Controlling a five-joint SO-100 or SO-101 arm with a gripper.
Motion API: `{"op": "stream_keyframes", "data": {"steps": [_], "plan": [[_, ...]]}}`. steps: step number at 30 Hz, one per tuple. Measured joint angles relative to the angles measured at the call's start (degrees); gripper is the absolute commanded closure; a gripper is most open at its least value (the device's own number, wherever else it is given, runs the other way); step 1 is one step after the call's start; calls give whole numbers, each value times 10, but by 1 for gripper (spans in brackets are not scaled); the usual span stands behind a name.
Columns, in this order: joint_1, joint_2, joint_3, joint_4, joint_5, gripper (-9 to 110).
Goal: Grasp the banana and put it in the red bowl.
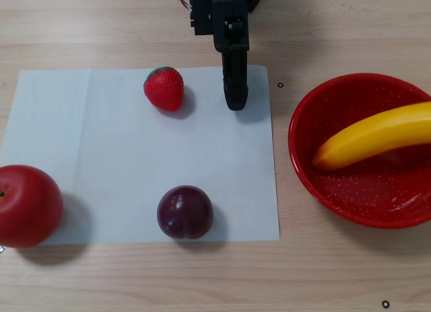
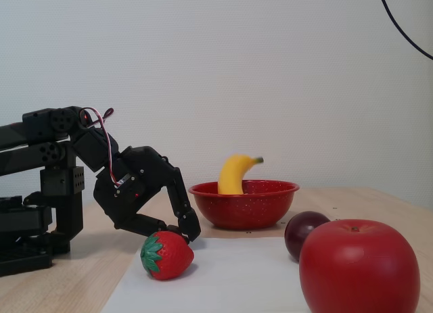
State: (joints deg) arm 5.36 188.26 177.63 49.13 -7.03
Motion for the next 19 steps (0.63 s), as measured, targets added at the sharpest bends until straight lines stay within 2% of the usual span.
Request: {"op": "stream_keyframes", "data": {"steps": [19], "plan": [[0,0,0,5,0,101]]}}
